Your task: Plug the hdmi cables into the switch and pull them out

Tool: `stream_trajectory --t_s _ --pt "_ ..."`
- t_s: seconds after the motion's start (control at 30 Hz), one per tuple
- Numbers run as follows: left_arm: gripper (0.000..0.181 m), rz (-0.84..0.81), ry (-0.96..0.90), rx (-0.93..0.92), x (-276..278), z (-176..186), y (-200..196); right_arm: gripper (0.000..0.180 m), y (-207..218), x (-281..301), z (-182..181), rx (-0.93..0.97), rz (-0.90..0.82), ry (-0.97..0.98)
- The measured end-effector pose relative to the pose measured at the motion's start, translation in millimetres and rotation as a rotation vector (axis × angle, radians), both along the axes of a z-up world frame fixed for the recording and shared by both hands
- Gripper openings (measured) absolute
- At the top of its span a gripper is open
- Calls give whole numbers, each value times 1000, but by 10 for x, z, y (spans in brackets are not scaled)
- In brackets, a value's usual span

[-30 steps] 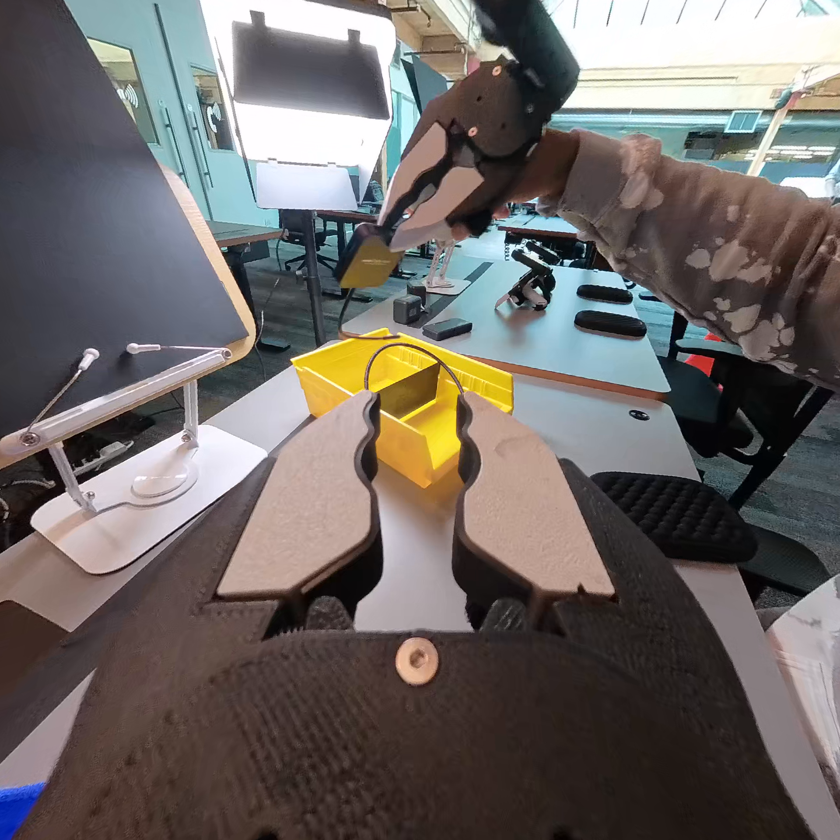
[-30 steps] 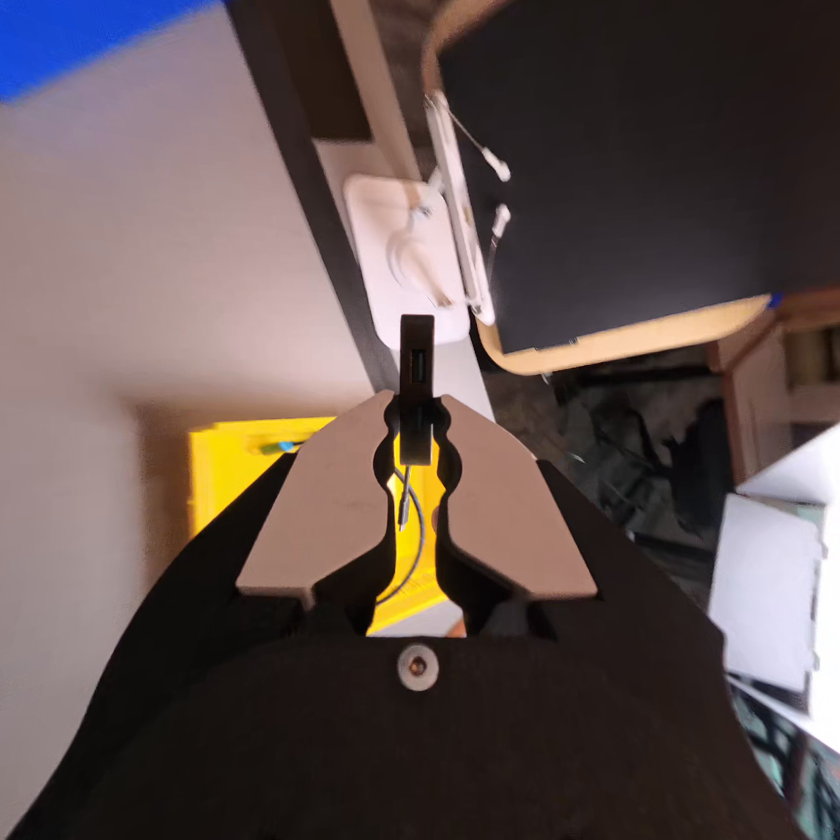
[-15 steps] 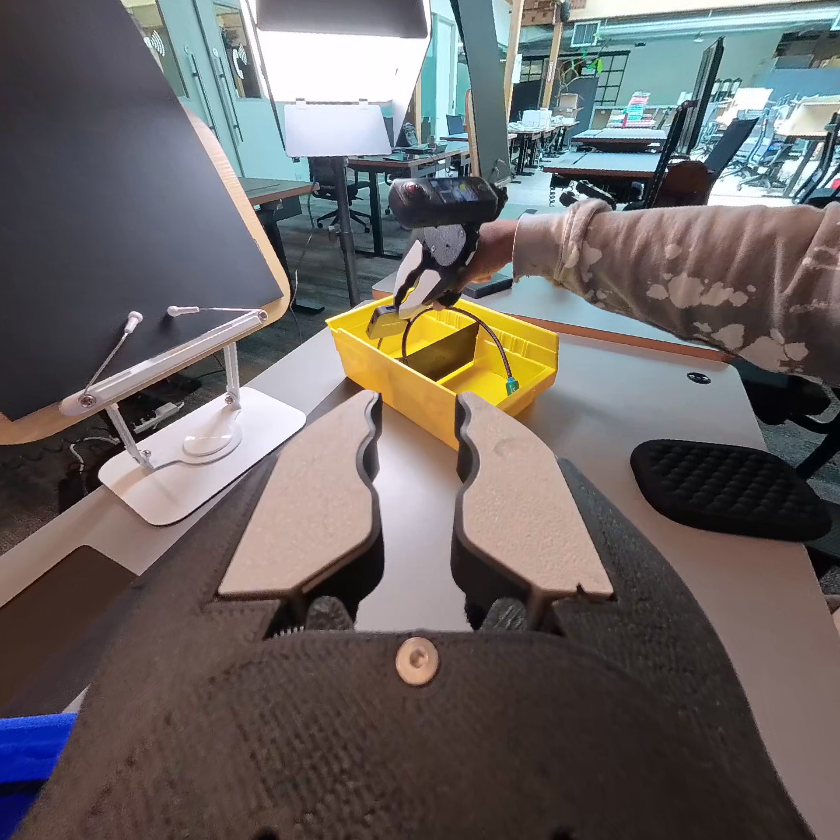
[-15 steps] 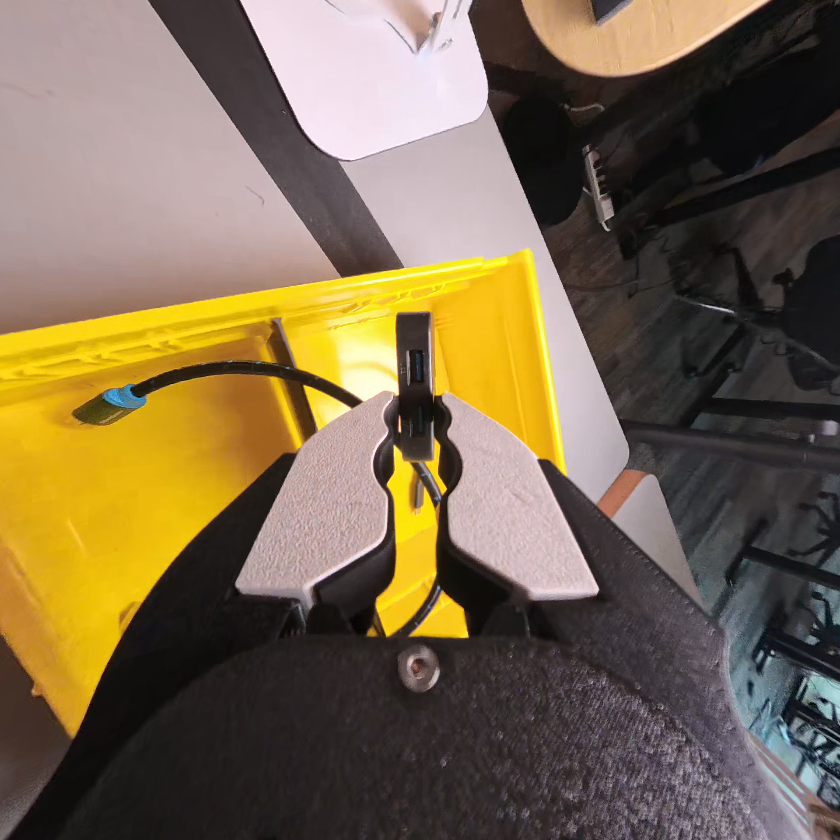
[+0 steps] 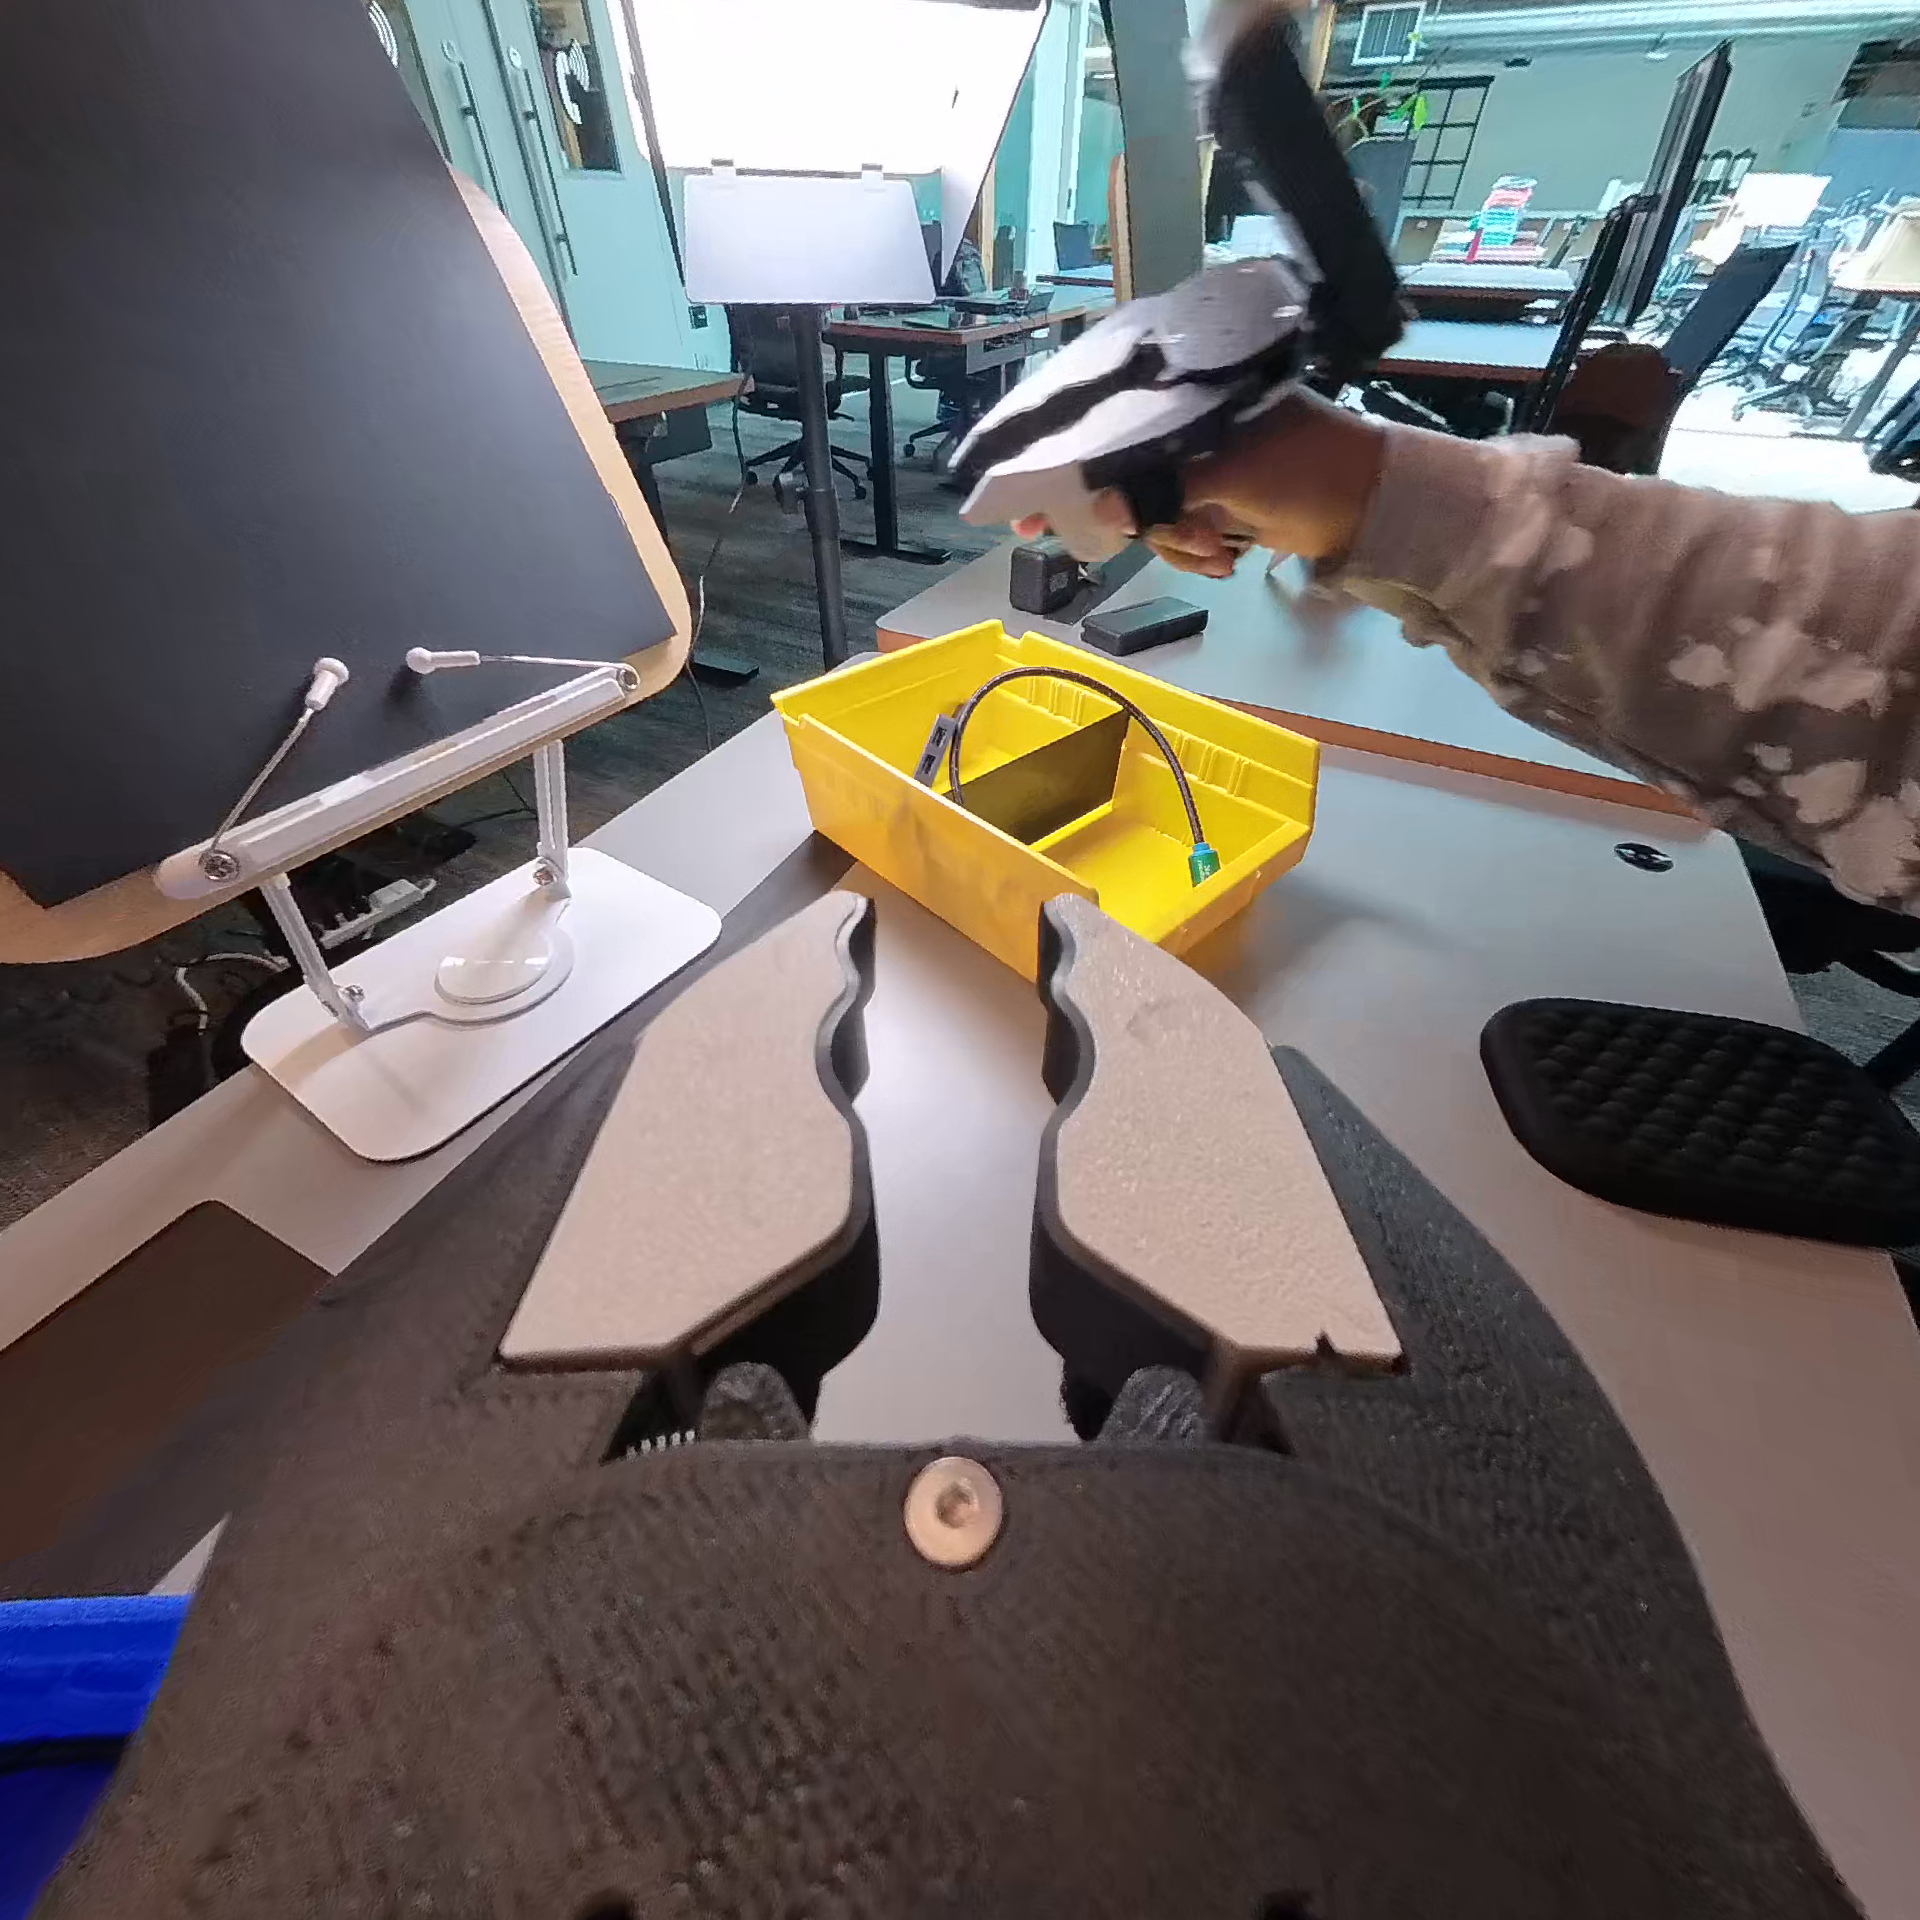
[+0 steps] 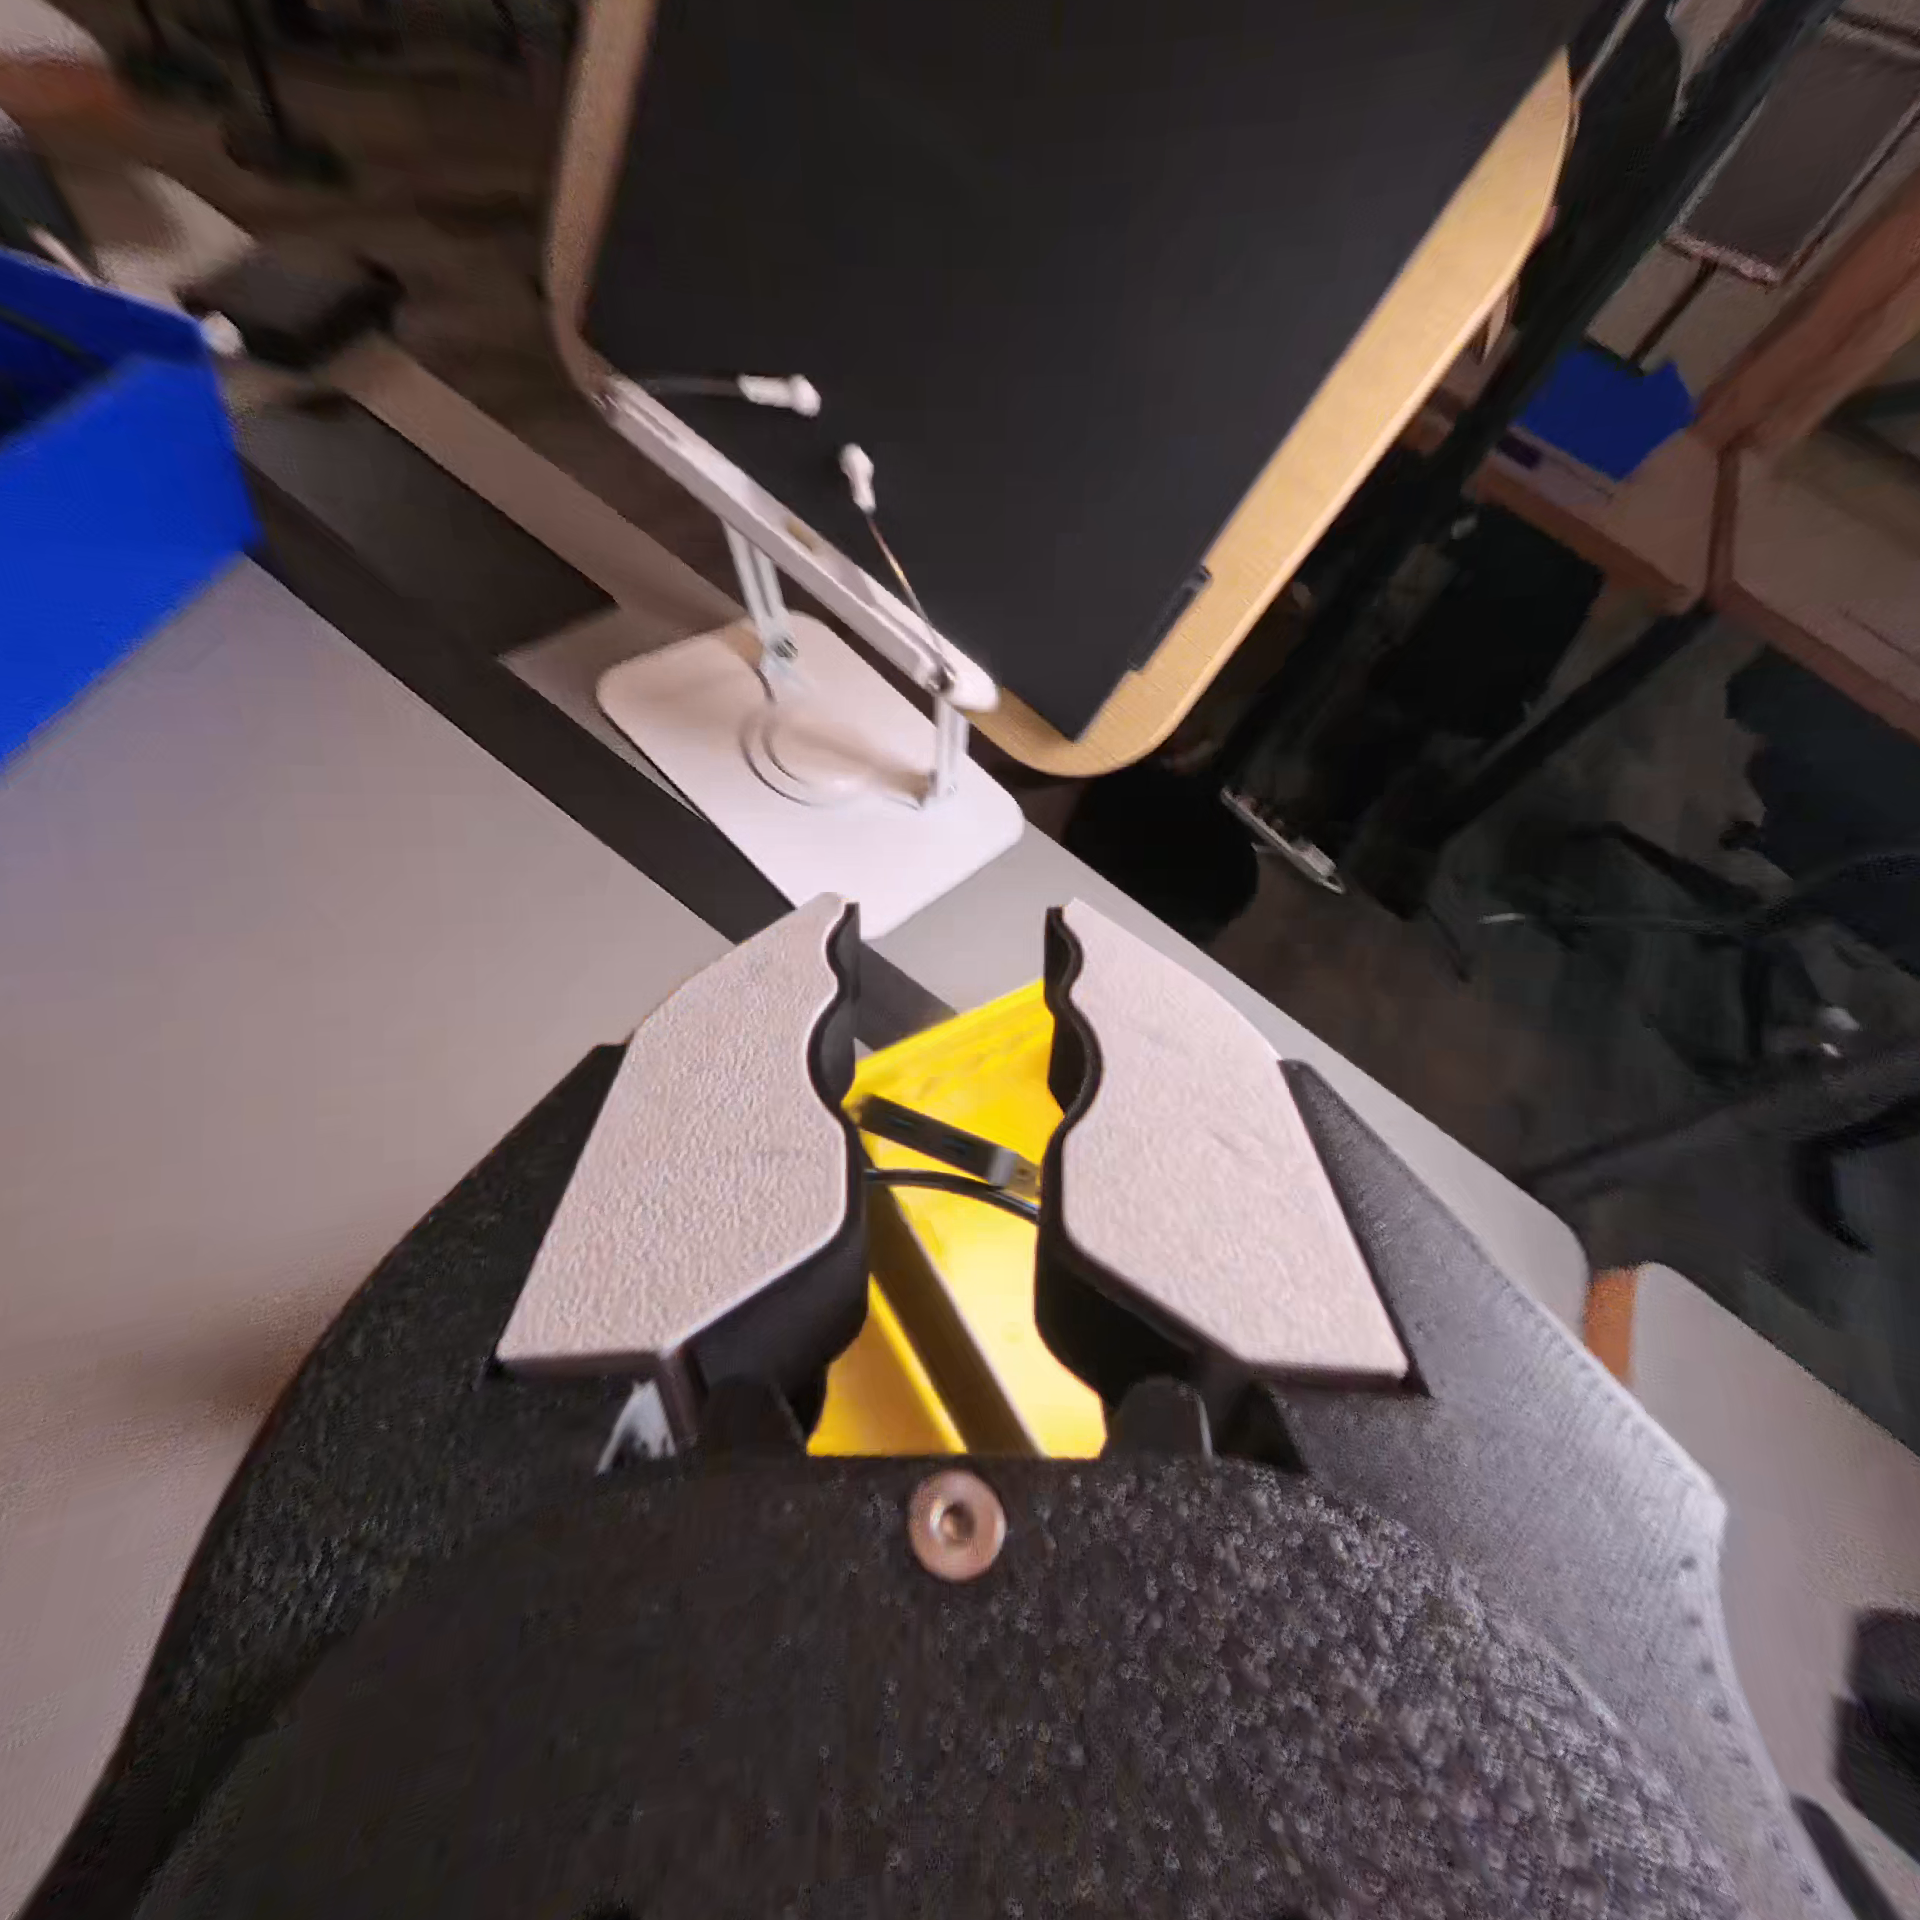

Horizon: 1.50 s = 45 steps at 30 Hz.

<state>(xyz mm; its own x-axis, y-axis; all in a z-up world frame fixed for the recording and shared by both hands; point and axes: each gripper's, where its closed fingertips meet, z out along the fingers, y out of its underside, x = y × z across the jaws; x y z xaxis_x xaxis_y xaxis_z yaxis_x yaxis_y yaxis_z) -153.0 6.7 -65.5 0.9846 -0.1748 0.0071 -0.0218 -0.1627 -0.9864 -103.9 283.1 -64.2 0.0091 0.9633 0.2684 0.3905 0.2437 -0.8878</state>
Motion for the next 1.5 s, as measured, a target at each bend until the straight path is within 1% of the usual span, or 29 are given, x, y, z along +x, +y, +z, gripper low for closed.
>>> stream_trajectory --t_s 0.03,0.1,0.2,0.23,0.3,0.37,0.4,0.43,0.47,0.53,0.6,0.63,0.73,0.83,0.9,1.03,1.17,1.27,1.33,1.43,1.5 --pt "30 8 7 4 -9 6 2 33 -229 88 28 -41 39 62" --pt "29 27 13 16 -37 36 -11 33 -717 299 -34 -150 111 162" --pt "29 97 30 44 -165 133 -103 30 -1406 586 -294 -397 198 305" --pt "29 155 50 55 -259 195 -176 28 -1578 641 -427 -460 215 338" --pt "29 339 139 78 -508 400 -461 27 -1770 675 -748 -493 213 364" --pt "21 555 204 154 -735 707 -897 27 -1813 668 -1027 -474 195 367" --pt "19 625 211 173 -806 810 -1081 27 -1834 668 -1114 -484 200 356" --pt "20 668 229 143 -864 827 -1208 27 -1863 669 -1157 -493 218 343" --pt "22 708 259 67 -949 762 -1296 27 -1878 669 -1172 -485 232 334" --pt "29 771 307 -160 -1206 442 -1429 26 -1864 671 -1152 -445 241 343" --pt "34 768 241 -361 -1453 -7 -1514 24 -1868 682 -1122 -454 251 355" --pt "37 768 188 -442 -1561 -236 -1563 24 -1871 687 -1120 -462 256 355" --pt "43 793 118 -621 -1826 -822 -1716 22 -1835 695 -1156 -454 240 349" --pt "44 798 56 -695 -1974 -1185 -1742 21 -1813 692 -1207 -465 229 333" --pt "42 805 40 -712 -2040 -1299 -1740 20 -1798 685 -1241 -465 221 324" --pt "32 814 43 -784 -2132 -1479 -1776 19 -1804 656 -1317 -483 219 301" --pt "29 794 33 -834 -2152 -1525 -1810 19 -1828 636 -1359 -496 227 285" --pt "28 784 13 -822 -2180 -1509 -1816 18 -1836 641 -1374 -492 227 278" --pt "24 800 67 -821 -2230 -1475 -1840 18 -1830 650 -1363 -482 223 281" --pt "22 821 190 -800 -2275 -1305 -1836 18 -1811 678 -1313 -463 214 300" --pt "22 835 229 -729 -2269 -1065 -1787 18 -1790 693 -1273 -459 207 315"
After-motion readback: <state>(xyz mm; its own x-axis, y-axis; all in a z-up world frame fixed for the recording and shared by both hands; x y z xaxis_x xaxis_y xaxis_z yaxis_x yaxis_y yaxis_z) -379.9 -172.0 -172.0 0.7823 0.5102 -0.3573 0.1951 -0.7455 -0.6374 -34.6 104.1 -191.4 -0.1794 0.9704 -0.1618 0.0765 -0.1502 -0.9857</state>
